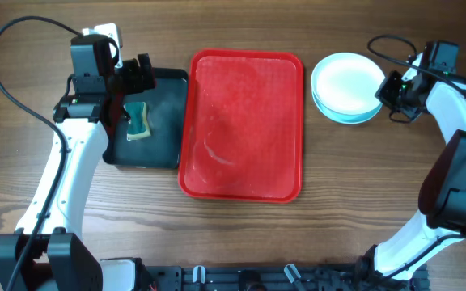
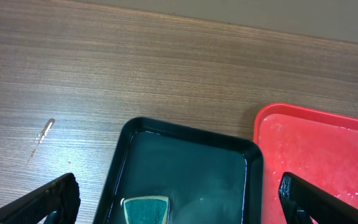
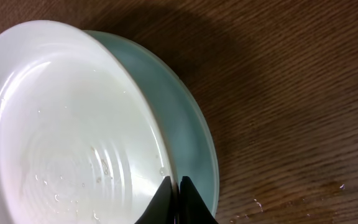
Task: Clean dirty plates on tray and stack at the side
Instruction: 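Release the white plate and adjust it on the stack, right gripper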
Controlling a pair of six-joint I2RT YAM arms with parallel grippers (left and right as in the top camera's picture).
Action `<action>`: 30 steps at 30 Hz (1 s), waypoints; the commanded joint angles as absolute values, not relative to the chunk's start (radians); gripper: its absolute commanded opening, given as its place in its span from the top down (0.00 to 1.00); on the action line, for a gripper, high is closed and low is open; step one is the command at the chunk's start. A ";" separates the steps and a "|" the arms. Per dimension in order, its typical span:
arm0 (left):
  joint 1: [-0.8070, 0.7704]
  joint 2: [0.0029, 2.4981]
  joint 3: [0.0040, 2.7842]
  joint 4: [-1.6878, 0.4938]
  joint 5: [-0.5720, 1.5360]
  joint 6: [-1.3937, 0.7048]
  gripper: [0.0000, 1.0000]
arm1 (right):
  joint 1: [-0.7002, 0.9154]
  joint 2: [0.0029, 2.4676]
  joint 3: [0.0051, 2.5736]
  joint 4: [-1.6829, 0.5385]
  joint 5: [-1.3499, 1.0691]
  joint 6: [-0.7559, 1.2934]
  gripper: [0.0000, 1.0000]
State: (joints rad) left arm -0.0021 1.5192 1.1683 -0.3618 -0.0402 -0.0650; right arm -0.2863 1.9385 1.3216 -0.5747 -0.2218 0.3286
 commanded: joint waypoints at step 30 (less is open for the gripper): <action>0.005 1.525 1.172 -0.360 -0.046 -0.067 0.00 | -0.236 1.819 1.364 -0.723 -0.544 0.126 0.07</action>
